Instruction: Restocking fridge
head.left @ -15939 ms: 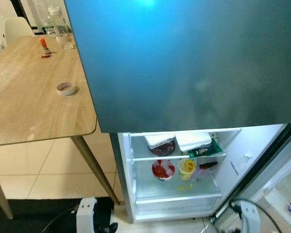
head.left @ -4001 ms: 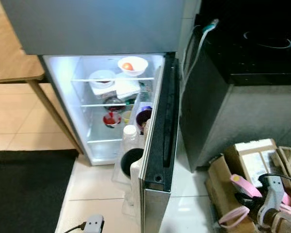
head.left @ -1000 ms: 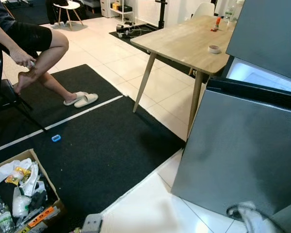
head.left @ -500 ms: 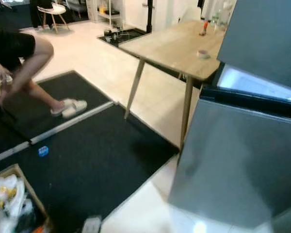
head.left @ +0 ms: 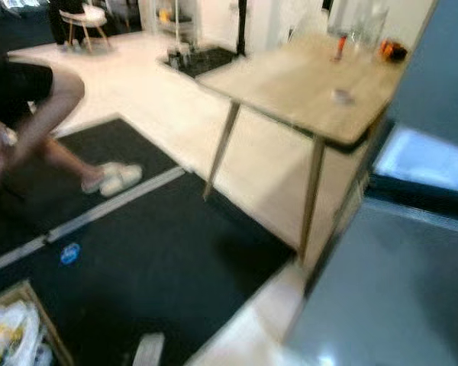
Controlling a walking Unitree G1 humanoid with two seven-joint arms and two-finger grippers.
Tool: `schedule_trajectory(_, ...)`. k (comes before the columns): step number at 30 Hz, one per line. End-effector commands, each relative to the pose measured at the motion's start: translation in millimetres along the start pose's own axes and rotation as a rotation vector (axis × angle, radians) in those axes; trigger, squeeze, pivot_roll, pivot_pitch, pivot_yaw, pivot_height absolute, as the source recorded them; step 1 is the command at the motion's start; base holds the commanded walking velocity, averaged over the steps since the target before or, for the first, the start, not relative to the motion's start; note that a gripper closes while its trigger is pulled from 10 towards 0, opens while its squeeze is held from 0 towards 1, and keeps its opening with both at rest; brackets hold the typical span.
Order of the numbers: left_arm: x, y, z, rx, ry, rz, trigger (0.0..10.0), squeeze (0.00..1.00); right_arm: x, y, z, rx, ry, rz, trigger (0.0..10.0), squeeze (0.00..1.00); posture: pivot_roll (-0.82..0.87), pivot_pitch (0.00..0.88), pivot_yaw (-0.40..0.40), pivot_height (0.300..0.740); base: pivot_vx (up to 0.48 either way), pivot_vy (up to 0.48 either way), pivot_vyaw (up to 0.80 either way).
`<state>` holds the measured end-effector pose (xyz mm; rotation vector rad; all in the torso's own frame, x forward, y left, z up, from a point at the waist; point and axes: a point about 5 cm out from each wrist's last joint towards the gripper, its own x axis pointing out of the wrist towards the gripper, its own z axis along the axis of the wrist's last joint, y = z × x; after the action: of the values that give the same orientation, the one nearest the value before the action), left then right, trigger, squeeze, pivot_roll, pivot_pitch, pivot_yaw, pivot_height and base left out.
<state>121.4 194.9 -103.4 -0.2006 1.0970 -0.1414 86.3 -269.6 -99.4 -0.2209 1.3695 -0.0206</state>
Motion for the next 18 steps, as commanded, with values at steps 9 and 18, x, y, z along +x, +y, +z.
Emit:
schedule_trajectory(9,4.5,-14.7,-11,-0.018,0.035,0.005,10.0,0.00,0.0,1.0,-7,0.022,0.006,-0.004,10.0,0.00,-0.02,0.000,-0.059,0.740,0.072,0.000,-0.42)
schedule_trajectory(18,3.1,-11.2,-10,-0.009,0.036,-0.001,10.0,0.00,0.1,1.1,4,0.092,-0.061,0.003,10.0,0.00,-0.02,0.000,-0.054,0.740,0.000,0.000,0.00)
